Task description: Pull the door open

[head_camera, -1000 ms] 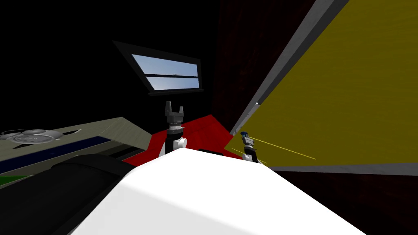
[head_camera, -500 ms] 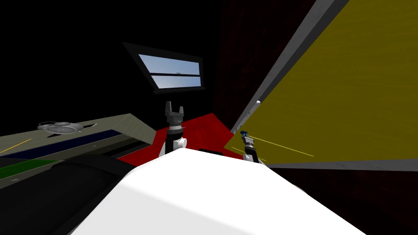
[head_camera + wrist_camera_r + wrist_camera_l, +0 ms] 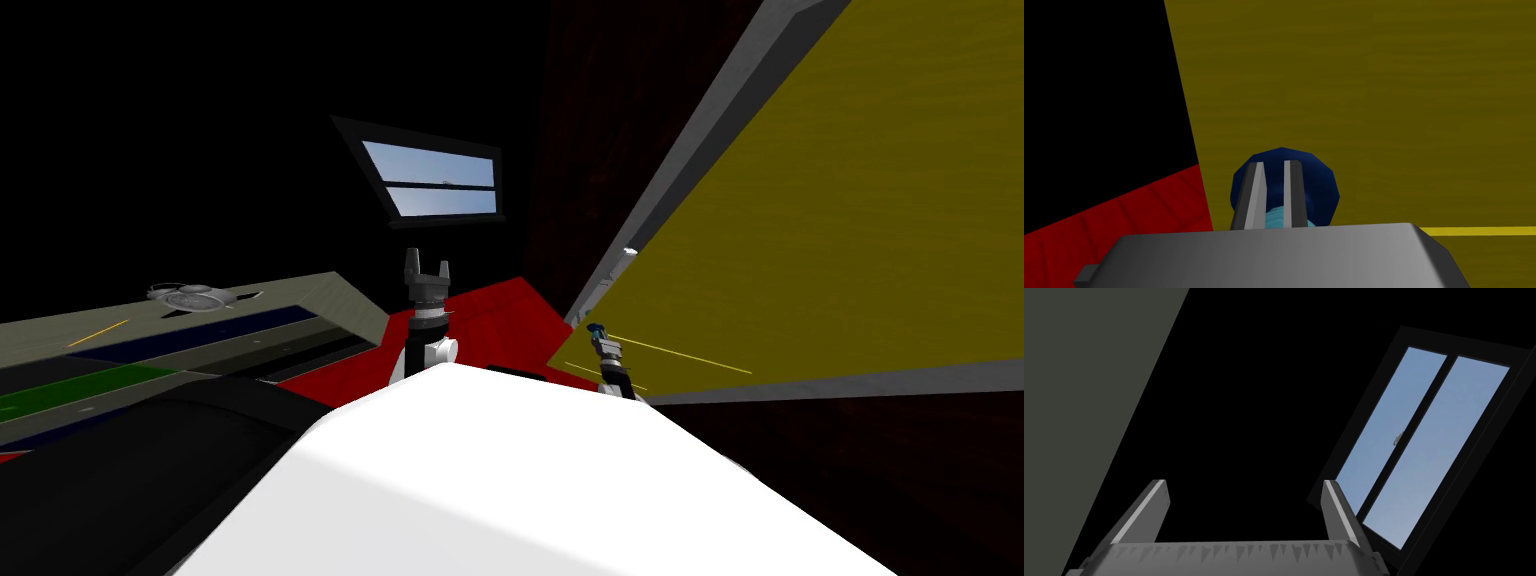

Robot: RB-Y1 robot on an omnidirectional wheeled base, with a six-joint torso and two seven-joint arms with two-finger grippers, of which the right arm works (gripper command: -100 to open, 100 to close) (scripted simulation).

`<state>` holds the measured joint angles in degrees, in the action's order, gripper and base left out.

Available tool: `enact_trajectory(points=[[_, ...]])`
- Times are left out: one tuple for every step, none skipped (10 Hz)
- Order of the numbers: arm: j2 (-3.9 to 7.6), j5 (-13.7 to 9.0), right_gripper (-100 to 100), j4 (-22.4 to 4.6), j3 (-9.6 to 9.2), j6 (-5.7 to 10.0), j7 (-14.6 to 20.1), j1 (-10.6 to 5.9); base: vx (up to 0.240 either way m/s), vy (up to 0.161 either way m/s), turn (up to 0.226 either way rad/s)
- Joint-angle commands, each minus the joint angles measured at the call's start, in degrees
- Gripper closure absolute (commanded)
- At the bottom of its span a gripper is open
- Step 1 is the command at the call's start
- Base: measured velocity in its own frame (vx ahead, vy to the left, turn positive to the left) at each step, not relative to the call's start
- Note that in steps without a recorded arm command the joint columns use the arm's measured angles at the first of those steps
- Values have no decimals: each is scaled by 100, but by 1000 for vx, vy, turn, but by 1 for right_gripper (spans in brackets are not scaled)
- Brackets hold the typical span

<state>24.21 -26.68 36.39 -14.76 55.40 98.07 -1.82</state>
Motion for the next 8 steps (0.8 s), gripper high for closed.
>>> enact_trajectory(points=[[-18,-5,100,203,-30,-244,-55,180,-65,-17,-3],[-18,-5,100,203,-30,-244,-55,180,-26,-5,-5],[41,63,100,229,-145,-210,54,249,-130,-52,70],[61,86,100,237,-183,-199,91,272,-164,-62,92],[95,52,100,309,-89,-111,40,161,-67,-15,22],[172,118,100,311,-201,0,171,236,-134,-17,121],[190,134,100,308,-229,21,200,259,-187,-43,105],[210,151,100,304,-259,44,232,284,-162,-22,52]])
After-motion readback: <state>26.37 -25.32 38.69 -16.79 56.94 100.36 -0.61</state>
